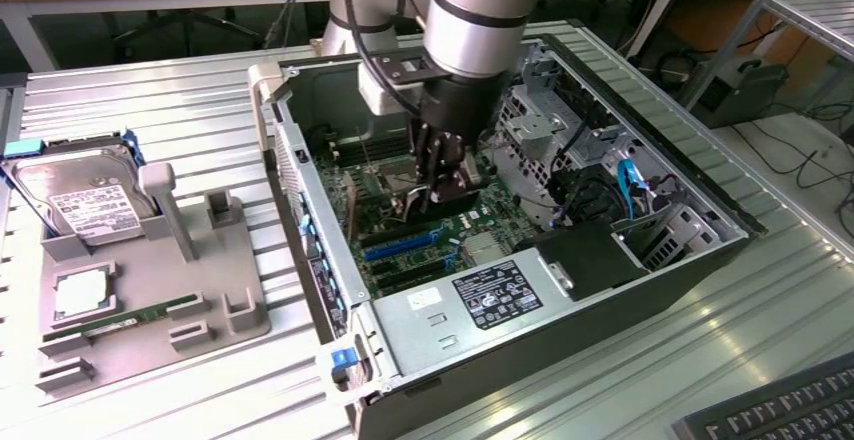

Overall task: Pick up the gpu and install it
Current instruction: 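Insert the gpu into the slot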

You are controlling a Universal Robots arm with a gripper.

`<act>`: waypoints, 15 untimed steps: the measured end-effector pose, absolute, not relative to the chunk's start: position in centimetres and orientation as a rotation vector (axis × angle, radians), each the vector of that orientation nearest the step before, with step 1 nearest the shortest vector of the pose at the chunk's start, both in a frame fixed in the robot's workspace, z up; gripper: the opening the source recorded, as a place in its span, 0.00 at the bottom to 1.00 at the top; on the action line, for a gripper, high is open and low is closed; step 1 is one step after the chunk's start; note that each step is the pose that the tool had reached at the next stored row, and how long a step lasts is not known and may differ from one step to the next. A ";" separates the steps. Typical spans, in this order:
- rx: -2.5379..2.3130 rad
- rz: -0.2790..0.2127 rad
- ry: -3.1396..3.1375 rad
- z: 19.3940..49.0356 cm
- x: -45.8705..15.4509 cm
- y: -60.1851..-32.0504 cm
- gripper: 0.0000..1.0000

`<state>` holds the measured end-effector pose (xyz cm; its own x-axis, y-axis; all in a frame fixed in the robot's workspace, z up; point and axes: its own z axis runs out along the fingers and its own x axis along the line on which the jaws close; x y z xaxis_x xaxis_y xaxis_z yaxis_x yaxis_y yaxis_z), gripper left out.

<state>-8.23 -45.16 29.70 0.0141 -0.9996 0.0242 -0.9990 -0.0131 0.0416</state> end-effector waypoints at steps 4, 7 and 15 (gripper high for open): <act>2.205 -0.026 -2.180 29.4 -9.0 -45.2 0.26; 2.209 -0.030 -2.187 29.3 -9.0 -45.2 0.26; 2.205 -0.016 -2.235 27.2 -10.0 -45.6 0.26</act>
